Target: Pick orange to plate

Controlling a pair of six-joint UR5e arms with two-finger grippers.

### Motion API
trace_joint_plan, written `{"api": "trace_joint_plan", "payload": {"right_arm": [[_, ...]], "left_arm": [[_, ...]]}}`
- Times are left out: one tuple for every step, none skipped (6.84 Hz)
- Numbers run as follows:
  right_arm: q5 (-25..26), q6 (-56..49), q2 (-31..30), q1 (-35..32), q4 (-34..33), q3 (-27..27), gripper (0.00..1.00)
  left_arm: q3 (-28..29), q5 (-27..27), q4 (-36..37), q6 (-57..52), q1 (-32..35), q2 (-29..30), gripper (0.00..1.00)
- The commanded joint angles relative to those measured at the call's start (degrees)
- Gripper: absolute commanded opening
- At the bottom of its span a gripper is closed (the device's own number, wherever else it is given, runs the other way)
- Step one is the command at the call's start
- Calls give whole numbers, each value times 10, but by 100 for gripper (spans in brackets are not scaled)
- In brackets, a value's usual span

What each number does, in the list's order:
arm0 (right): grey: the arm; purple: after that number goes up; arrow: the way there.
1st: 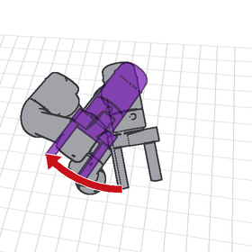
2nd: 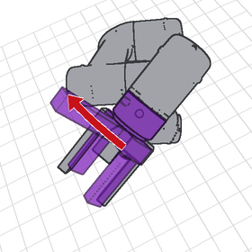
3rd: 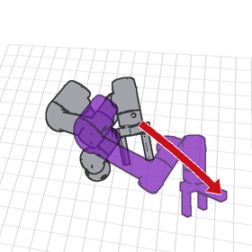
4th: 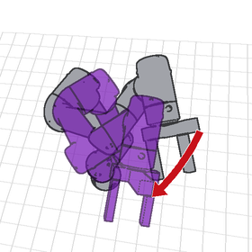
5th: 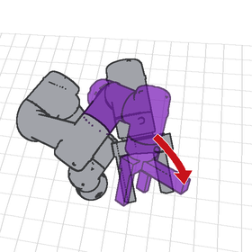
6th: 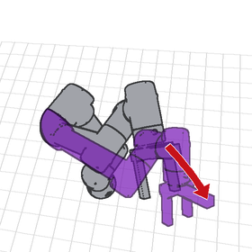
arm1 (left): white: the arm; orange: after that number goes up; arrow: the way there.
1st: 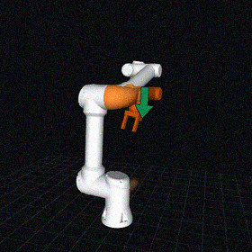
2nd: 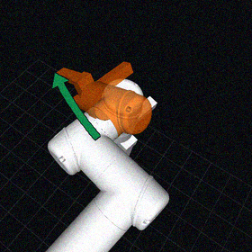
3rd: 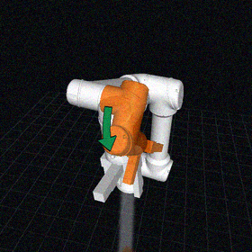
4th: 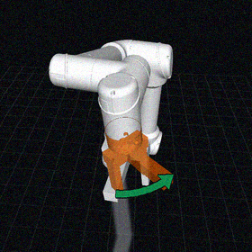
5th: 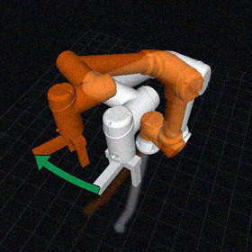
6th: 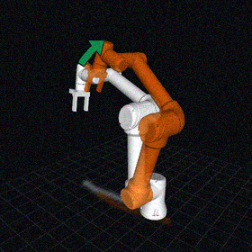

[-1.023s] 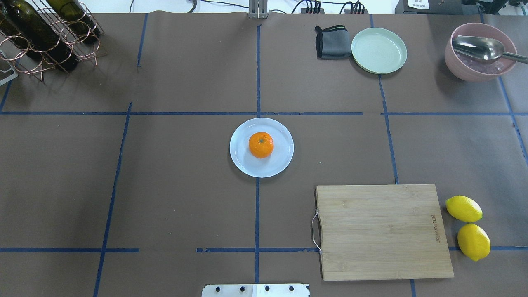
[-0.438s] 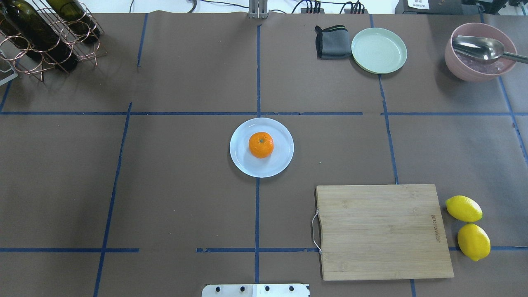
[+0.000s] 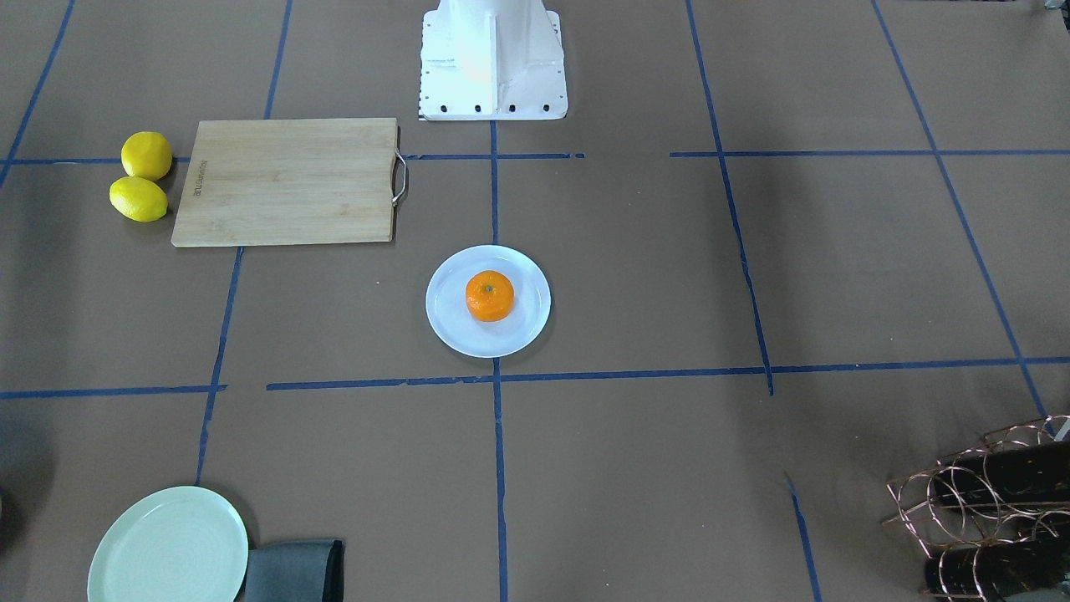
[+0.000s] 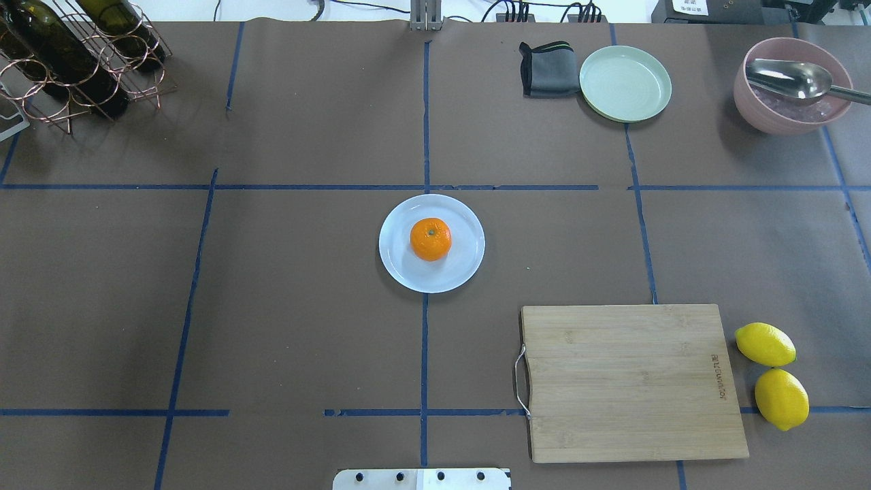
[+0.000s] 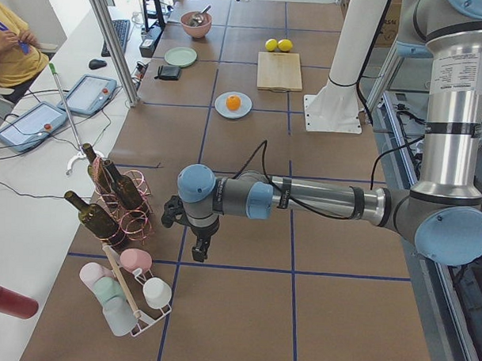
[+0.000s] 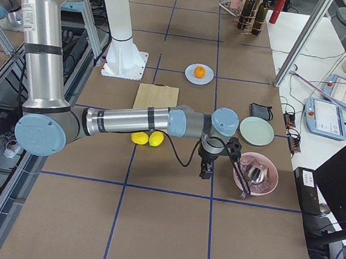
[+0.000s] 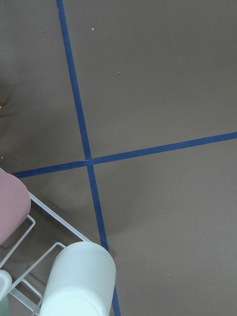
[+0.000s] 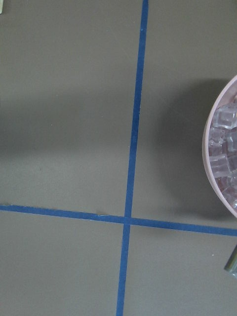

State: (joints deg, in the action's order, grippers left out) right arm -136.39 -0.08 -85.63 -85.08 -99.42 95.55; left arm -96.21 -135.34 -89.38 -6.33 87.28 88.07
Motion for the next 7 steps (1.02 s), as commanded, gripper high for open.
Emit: {"api": "trace_joint_plan", "payload": {"right_arm": [[0, 2, -2, 0, 0, 2, 100], [0, 2, -1, 0, 1, 2, 100], [0, 2, -2, 0, 1, 3, 100], [0, 2, -2, 0, 1, 3, 100], [0, 2, -2, 0, 1, 3, 100], [0, 2, -2, 0, 1, 3, 100], [0, 2, -2, 0, 1, 3, 100]], "left_arm": [[2, 0, 0, 0, 0, 0, 100], [2, -1, 0, 0, 0, 0, 100], [2, 0, 0, 0, 0, 1, 100], [2, 0, 0, 0, 0, 3, 100], [2, 0, 0, 1, 0, 5, 100], [2, 0, 0, 0, 0, 7, 100], [2, 0, 0, 0, 0, 8, 100]]}}
